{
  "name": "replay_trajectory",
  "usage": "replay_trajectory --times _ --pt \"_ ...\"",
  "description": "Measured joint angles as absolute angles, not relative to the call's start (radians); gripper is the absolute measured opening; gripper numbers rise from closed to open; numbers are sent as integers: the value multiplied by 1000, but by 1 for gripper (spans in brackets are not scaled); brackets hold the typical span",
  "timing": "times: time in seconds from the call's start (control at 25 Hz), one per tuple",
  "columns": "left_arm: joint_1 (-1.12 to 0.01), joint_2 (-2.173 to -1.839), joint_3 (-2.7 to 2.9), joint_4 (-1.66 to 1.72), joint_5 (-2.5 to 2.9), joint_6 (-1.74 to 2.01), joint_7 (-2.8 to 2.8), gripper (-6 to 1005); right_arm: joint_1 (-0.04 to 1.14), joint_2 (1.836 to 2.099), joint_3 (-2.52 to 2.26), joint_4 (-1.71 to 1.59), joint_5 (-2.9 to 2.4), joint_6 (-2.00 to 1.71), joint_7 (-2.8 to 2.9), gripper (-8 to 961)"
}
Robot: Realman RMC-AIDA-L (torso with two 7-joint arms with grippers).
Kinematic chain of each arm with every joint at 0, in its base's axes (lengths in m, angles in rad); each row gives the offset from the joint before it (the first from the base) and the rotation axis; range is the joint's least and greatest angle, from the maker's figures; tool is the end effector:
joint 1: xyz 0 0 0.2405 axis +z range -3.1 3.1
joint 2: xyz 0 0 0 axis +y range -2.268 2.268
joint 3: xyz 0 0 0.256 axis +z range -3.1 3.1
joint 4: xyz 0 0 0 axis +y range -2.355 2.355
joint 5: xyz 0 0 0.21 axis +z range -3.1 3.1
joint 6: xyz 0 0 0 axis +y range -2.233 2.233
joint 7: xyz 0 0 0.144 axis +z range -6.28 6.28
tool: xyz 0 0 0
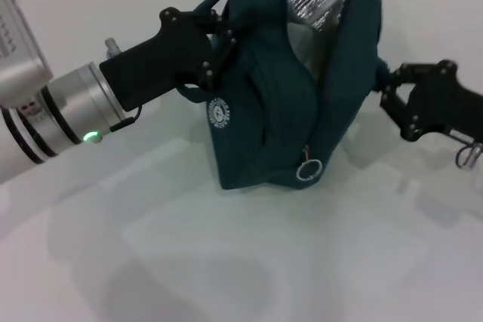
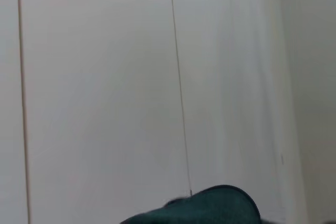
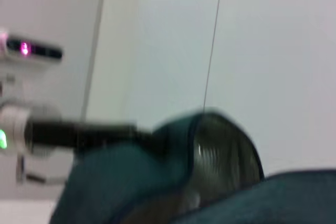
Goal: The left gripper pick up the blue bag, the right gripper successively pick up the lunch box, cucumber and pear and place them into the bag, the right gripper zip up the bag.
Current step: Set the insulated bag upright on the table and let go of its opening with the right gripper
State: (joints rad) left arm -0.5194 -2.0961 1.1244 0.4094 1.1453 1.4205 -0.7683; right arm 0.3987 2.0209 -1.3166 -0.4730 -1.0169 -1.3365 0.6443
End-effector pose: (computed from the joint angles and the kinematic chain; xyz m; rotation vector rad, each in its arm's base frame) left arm -0.2176 0.3407 -0.0293 -2.3538 -0.1456 -1.0933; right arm 0.2580 0.3265 -0.0144 -2.3439 0.0503 0.8743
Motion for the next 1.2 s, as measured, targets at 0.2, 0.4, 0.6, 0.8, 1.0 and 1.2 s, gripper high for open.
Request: replay_trajectory --times 0.2,0.4,0.6,0.8,1.0,1.2 --pt "-511 -2097 1122 374 1123 1432 -735 101 376 2008 -1292 -498 -984 -1451 628 70" --pt "-500 -2100 1124 269 1029 1498 -635 102 388 1979 -1268 -504 -988 -1492 684 69" --pt "-499 -2106 1124 177 1006 1535 -450 102 422 1972 -1271 -508 -1063 -1507 740 70" --pt "-508 -2108 1126 111 1009 1592 -292 103 432 1988 -1265 -534 -1116 -1469 748 70" --pt "-507 -2108 1126 98 1012 1616 -263 103 454 1991 -1269 -527 -1137 -1419 789 67" --pt "-509 -2108 1126 98 1009 1583 -259 104 456 1997 -1265 -532 -1155 -1416 801 68"
